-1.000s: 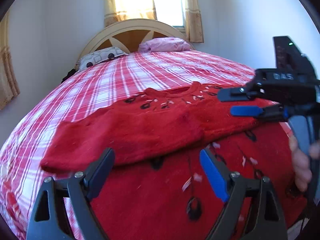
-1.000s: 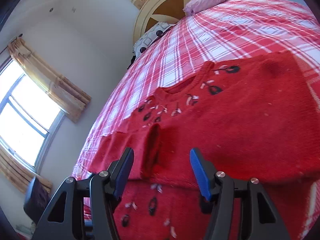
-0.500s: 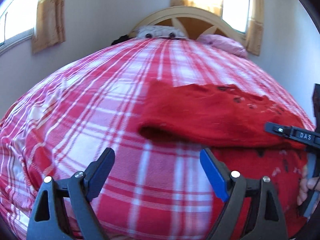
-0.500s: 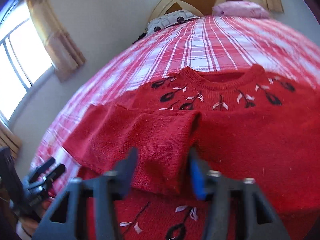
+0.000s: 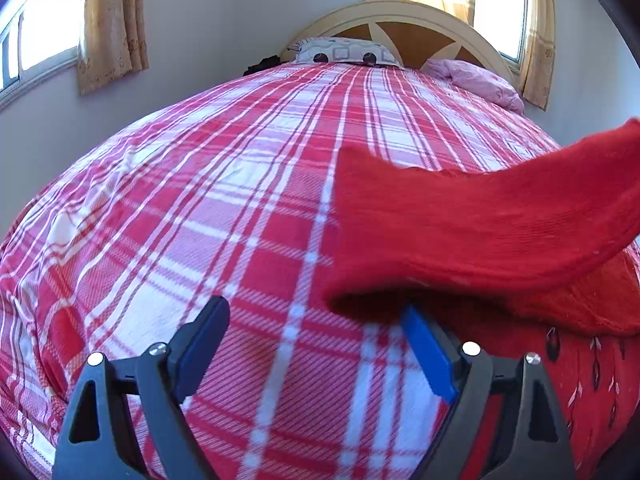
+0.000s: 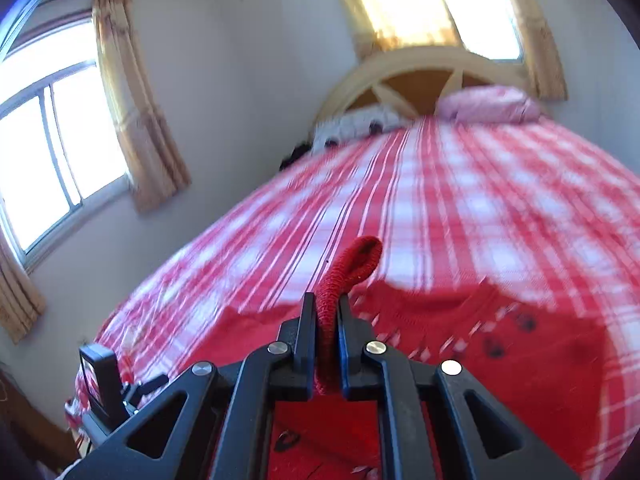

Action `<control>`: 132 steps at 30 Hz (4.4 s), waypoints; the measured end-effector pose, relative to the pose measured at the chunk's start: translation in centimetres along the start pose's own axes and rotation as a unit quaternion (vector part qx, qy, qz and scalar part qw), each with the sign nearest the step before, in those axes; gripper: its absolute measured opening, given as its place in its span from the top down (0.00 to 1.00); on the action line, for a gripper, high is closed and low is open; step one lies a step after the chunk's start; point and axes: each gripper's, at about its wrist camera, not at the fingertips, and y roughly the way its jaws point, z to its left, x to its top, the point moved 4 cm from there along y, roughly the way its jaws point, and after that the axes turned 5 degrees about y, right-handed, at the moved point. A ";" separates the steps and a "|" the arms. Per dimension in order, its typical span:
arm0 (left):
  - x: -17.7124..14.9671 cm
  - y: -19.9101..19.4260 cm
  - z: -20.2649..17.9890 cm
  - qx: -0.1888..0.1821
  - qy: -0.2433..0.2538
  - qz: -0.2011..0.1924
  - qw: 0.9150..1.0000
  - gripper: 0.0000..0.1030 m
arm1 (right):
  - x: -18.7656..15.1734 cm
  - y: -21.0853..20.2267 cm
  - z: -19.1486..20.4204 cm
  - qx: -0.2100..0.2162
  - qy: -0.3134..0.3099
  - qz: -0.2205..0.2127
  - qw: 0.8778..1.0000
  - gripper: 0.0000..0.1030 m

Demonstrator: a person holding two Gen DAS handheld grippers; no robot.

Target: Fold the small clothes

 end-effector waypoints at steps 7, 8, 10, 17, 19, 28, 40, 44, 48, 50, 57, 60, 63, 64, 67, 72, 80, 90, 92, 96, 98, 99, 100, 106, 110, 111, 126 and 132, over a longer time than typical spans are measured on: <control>1.2 0.8 -1.3 0.020 -0.001 0.004 1.000 0.13 | 2.3 -3.7 -4.4 -0.021 0.027 -0.045 0.998 0.92; 1.2 0.9 -1.3 0.020 -0.005 0.008 1.000 0.13 | 2.3 -4.2 -5.4 -0.030 0.034 -0.049 0.998 0.92; 0.9 1.2 -1.2 0.018 -0.011 0.015 1.000 0.13 | 1.9 -4.9 -7.0 -0.044 0.047 -0.052 0.997 0.92; 0.9 -0.5 -1.6 0.011 -0.023 -0.008 1.000 0.13 | -0.2 -3.6 -10.4 -0.029 0.097 -0.011 0.995 0.92; 0.9 -2.0 -2.3 -0.014 -0.009 -0.025 1.000 0.13 | 0.0 -3.2 -9.2 -0.019 0.083 -0.012 0.996 0.92; 0.8 -1.8 -9.1 -0.072 0.097 -0.009 0.993 0.13 | 4.4 -3.2 -3.0 0.032 0.028 -0.038 0.998 0.92; 1.5 2.4 -3.2 -0.008 -0.064 0.032 0.997 0.05 | 3.4 -6.1 -5.9 -0.005 0.044 -0.070 0.997 0.92; 0.9 2.1 -2.8 -0.002 -0.094 0.021 0.995 0.05 | 0.6 -5.5 -10.0 -0.034 0.074 -0.039 0.996 0.92; 0.6 1.7 -0.3 0.025 -0.156 0.004 0.987 0.05 | -3.5 -4.8 -14.4 -0.064 0.118 -0.005 0.991 0.92; 0.4 1.7 0.1 0.011 -0.172 -0.005 0.985 0.05 | -6.1 -3.6 -16.3 -0.057 0.152 0.025 0.986 0.92; 0.5 2.4 -1.7 0.051 -0.092 0.022 0.994 0.06 | -9.6 -2.1 -18.0 -0.072 0.165 0.048 0.982 0.92; 0.5 2.5 -1.5 0.043 -0.095 0.019 0.994 0.06 | -9.4 -2.3 -17.7 -0.082 0.149 0.050 0.984 0.92; 0.4 2.3 -1.5 0.044 -0.090 0.019 0.995 0.06 | -9.3 -3.3 -17.5 -0.079 0.153 0.039 0.984 0.92; 0.4 2.3 -1.5 0.044 -0.089 0.019 0.995 0.06 | -9.0 -3.4 -17.5 -0.079 0.152 0.035 0.985 0.92; 0.4 2.3 -1.7 0.046 -0.088 0.019 0.995 0.05 | -8.5 -3.4 -17.1 -0.098 0.132 0.033 0.986 0.92; 0.3 2.2 -2.0 0.045 -0.077 0.021 0.996 0.04 | -9.0 -3.1 -18.0 -0.141 0.124 0.036 0.982 0.92; -0.1 1.5 -1.4 0.040 -0.059 0.026 0.997 0.03 | -8.9 -2.8 -17.1 -0.173 0.082 0.036 0.981 0.93; -0.5 1.7 -1.4 0.052 -0.052 0.018 0.997 0.00 | -8.4 -3.0 -18.2 -0.203 0.074 0.041 0.976 0.93; -0.5 1.6 -1.3 0.049 -0.051 0.019 0.997 0.00 | -9.0 -2.8 -19.0 -0.192 0.091 0.041 0.976 0.93; -0.7 1.0 -1.2 0.028 -0.047 0.032 0.998 0.00 | -8.8 -3.1 -19.1 -0.186 0.101 0.038 0.977 0.90; -1.1 0.0 -1.2 0.012 -0.035 0.044 0.998 0.00 | -8.8 -3.5 -19.3 -0.176 0.109 0.037 0.978 0.89; -1.4 -0.8 -1.1 0.006 -0.019 0.047 0.999 0.00 | -8.7 -3.9 -19.4 -0.168 0.116 0.035 0.978 0.87; -1.6 -1.5 -1.1 0.003 -0.008 0.043 0.999 0.00 | -8.7 -4.5 -19.5 -0.162 0.125 0.032 0.978 0.84; 1.3 -4.8 -2.1 0.011 0.050 -0.041 0.998 0.00 | -7.8 -8.8 -19.0 -0.191 0.126 -0.037 0.973 0.63; 4.3 -3.5 -5.6 -0.018 0.075 -0.064 0.995 0.00 | -7.0 -8.2 -15.6 -0.155 0.082 -0.029 0.984 0.63; 4.7 -2.5 -6.2 -0.016 0.081 -0.068 0.994 0.00 | -6.9 -7.6 -14.6 -0.145 0.067 -0.023 0.987 0.63; 4.1 5.8 -4.4 0.055 0.015 0.050 0.997 0.01 | -9.1 -1.5 -16.0 -0.164 0.033 0.081 0.983 0.64; 3.6 2.4 -3.8 0.019 0.035 0.009 0.999 0.01 | -8.2 -5.4 -16.1 -0.131 0.056 0.044 0.989 0.63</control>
